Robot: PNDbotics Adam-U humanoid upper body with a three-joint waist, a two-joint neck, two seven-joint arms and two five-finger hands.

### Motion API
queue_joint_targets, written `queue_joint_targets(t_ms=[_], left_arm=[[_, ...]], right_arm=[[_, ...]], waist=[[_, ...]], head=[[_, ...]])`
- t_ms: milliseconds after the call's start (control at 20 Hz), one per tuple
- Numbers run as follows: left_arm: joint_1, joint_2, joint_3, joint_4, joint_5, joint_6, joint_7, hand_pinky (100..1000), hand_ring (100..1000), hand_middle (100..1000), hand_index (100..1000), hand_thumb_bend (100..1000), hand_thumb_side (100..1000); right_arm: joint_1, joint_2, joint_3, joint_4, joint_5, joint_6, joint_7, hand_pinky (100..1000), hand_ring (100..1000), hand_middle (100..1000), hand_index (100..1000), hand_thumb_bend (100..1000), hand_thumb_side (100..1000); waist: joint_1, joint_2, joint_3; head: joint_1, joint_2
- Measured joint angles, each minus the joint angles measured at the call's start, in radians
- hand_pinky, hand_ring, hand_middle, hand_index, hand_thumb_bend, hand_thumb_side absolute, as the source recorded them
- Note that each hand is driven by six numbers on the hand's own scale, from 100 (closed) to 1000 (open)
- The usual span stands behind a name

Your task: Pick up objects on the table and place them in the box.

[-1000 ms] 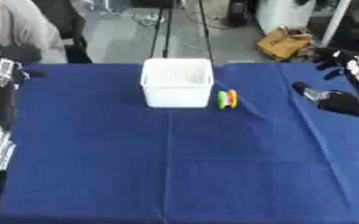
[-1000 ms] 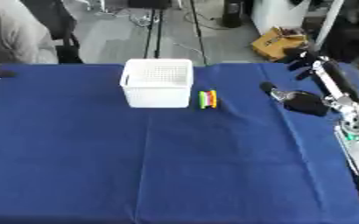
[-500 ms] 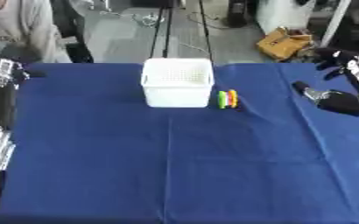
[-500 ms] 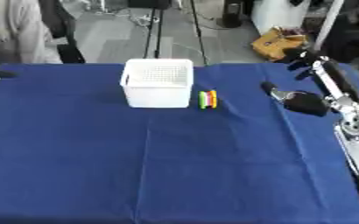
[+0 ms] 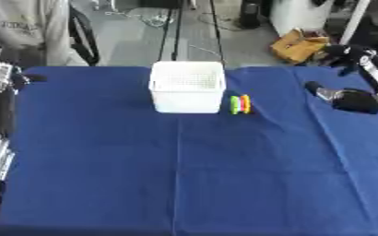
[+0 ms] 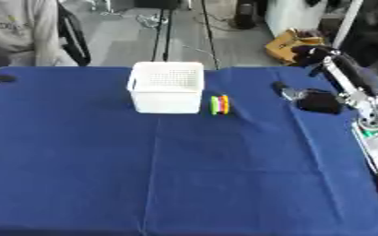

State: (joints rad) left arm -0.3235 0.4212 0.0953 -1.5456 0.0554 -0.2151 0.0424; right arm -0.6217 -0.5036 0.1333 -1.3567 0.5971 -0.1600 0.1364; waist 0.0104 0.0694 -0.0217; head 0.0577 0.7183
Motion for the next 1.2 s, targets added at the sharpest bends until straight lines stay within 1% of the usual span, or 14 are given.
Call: queue_joint_targets(t_ms=[200, 250, 300, 550, 650, 800, 900, 1000, 1100, 1150, 1200], left_arm=[[-0.002, 0.0, -0.001, -0.003, 0.001, 0.0, -0.003, 677, 816, 735, 810, 292, 1000], [-0.003, 0.0, -0.002, -0.004, 0.001, 0.0, -0.004, 677, 815, 731, 810, 292, 1000], [-0.004, 0.0, -0.004, -0.004, 0.001, 0.001, -0.005, 677, 815, 731, 810, 292, 1000], [-0.017, 0.0, -0.012, -0.016, 0.005, 0.001, -0.013, 677, 815, 726, 810, 292, 1000], [-0.025, 0.0, -0.013, -0.021, 0.007, 0.001, -0.018, 677, 815, 723, 810, 291, 1000], [-0.031, 0.0, -0.018, -0.028, 0.01, 0.001, -0.021, 677, 815, 722, 810, 291, 1000], [-0.038, 0.0, -0.019, -0.032, 0.012, 0.001, -0.023, 676, 815, 721, 811, 294, 1000], [-0.044, 0.0, -0.022, -0.04, 0.016, 0.0, -0.028, 677, 815, 721, 811, 294, 1000], [-0.047, 0.0, -0.025, -0.047, 0.022, -0.001, -0.031, 677, 816, 721, 812, 295, 1000], [-0.049, 0.0, -0.026, -0.051, 0.024, -0.002, -0.034, 677, 816, 721, 812, 295, 1000], [-0.051, 0.0, -0.026, -0.054, 0.027, -0.002, -0.036, 677, 816, 721, 812, 296, 1000]], right_arm=[[-0.047, -0.013, 0.02, 0.067, 0.083, -0.028, 0.043, 688, 768, 773, 881, 500, 454], [-0.059, -0.013, 0.024, 0.088, 0.106, -0.037, 0.053, 711, 780, 792, 872, 474, 459], [-0.071, -0.015, 0.029, 0.11, 0.136, -0.047, 0.065, 711, 780, 792, 872, 474, 459], [-0.151, -0.007, 0.035, 0.24, 0.34, -0.102, 0.128, 730, 789, 800, 860, 457, 457], [-0.18, 0.004, 0.032, 0.29, 0.413, -0.118, 0.139, 736, 792, 803, 857, 455, 458], [-0.214, 0.021, 0.02, 0.348, 0.5, -0.135, 0.139, 737, 792, 804, 856, 454, 456], [-0.227, 0.027, 0.012, 0.375, 0.538, -0.143, 0.132, 742, 794, 804, 852, 452, 452], [-0.246, 0.033, 0.003, 0.396, 0.571, -0.15, 0.125, 743, 794, 804, 853, 458, 449], [-0.26, 0.042, -0.004, 0.412, 0.593, -0.156, 0.117, 743, 795, 807, 856, 463, 442], [-0.266, 0.042, -0.007, 0.416, 0.601, -0.158, 0.114, 743, 795, 807, 857, 445, 453], [-0.272, 0.042, -0.01, 0.42, 0.607, -0.16, 0.11, 743, 795, 806, 860, 465, 439]], waist=[[0.0, 0.004, 0.011], [0.0, 0.006, 0.013], [-0.001, 0.006, 0.017], [-0.005, 0.024, 0.044], [-0.007, 0.034, 0.055], [-0.01, 0.045, 0.067], [-0.013, 0.049, 0.072], [-0.015, 0.061, 0.084], [-0.019, 0.067, 0.09], [-0.02, 0.07, 0.095], [-0.02, 0.073, 0.099]], head=[[-0.013, 0.0], [-0.015, 0.0], [-0.017, 0.0], [-0.022, -0.005], [-0.023, -0.009], [-0.025, -0.01], [-0.027, -0.013], [-0.027, -0.019], [-0.028, -0.02], [-0.028, -0.022], [-0.028, -0.025]])
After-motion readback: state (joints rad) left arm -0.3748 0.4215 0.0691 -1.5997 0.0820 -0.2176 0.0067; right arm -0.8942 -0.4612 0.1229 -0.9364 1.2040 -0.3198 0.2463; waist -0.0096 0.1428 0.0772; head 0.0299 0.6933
